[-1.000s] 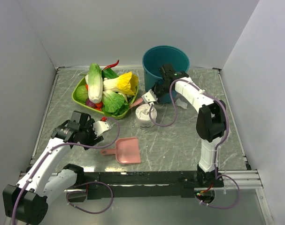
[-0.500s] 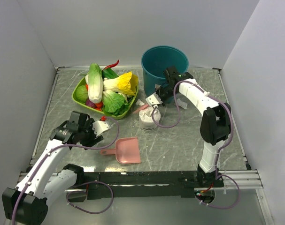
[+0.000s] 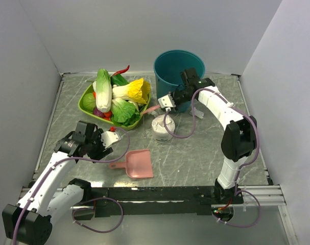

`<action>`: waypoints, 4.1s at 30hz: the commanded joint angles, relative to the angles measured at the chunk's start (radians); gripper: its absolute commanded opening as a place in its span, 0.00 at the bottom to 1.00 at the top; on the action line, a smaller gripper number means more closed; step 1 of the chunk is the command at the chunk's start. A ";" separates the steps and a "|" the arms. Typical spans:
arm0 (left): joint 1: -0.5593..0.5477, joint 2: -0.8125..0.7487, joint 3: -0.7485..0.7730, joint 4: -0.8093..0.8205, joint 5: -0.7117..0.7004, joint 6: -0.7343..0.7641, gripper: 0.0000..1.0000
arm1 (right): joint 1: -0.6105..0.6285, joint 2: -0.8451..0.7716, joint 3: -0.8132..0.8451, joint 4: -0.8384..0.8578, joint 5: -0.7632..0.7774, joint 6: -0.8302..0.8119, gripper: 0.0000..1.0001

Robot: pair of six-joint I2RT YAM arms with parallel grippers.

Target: Sweep away the paper scraps from the table

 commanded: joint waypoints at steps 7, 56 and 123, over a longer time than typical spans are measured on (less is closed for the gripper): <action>0.004 0.015 0.048 -0.006 0.012 -0.013 0.70 | 0.015 0.078 0.019 0.061 -0.027 -0.166 0.00; 0.022 -0.019 0.034 -0.009 0.015 -0.025 0.70 | 0.038 0.057 -0.047 -0.060 -0.009 -0.387 0.00; 0.027 -0.105 0.011 -0.012 0.041 -0.010 0.70 | 0.149 -0.044 0.013 -0.070 0.212 -0.169 0.00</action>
